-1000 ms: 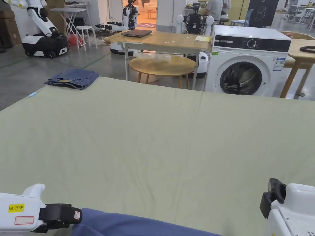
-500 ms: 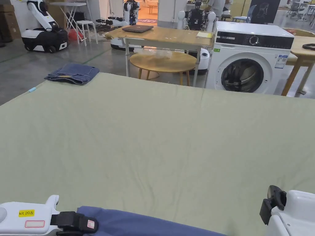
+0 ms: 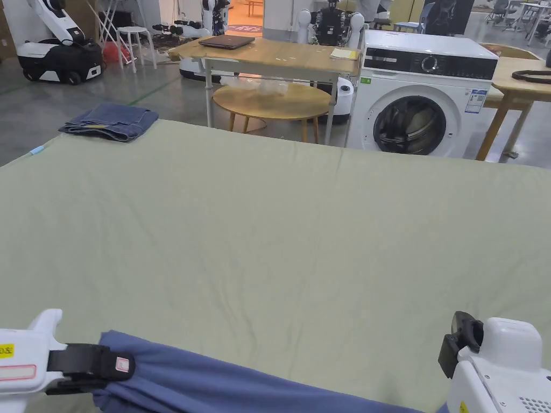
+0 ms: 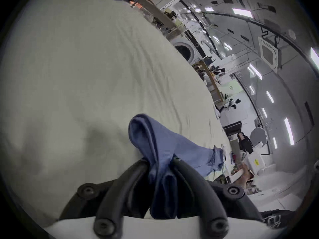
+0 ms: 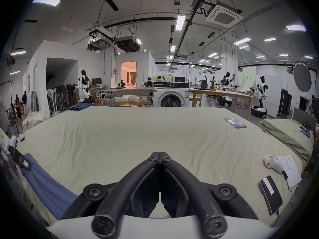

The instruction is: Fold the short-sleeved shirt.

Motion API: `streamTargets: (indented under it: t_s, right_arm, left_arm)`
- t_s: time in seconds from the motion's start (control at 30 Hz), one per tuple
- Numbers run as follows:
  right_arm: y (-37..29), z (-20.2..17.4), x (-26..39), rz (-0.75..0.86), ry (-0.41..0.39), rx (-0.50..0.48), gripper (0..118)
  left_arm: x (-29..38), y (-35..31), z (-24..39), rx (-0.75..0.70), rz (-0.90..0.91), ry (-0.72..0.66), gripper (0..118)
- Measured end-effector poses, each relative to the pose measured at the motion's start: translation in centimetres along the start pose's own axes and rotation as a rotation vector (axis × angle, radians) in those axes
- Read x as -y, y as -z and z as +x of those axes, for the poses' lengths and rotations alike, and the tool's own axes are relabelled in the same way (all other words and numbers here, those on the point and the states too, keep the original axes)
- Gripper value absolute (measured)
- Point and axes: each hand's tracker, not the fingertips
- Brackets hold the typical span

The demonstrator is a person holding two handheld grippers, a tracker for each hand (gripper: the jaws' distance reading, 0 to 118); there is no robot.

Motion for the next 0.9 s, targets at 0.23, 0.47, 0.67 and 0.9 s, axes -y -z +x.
streamTargets:
  t_s: [0.23, 0.47, 0.67, 0.9]
  right_arm:
    - [0.0, -0.4, -0.3, 0.012, -0.012, -0.015, 0]
    - [0.3, 0.1, -0.3, 0.003, -0.002, -0.026, 0]
    - [0.1, -0.2, -0.2, 0.003, -0.009, -0.034, 0]
    - [-0.2, 0.1, 0.1, -0.008, -0.01, -0.032, 0]
  left_arm:
    - [-2.0, -5.3, -0.9, -0.205, 0.033, 0.041, 8]
    - [-0.6, -4.9, 1.9, -0.238, 0.004, 0.05, 8]
    - [0.1, -3.3, 5.8, -0.042, -0.04, 0.059, 8]
    - [1.2, 3.9, 12.2, 0.045, -0.123, 0.123, 8]
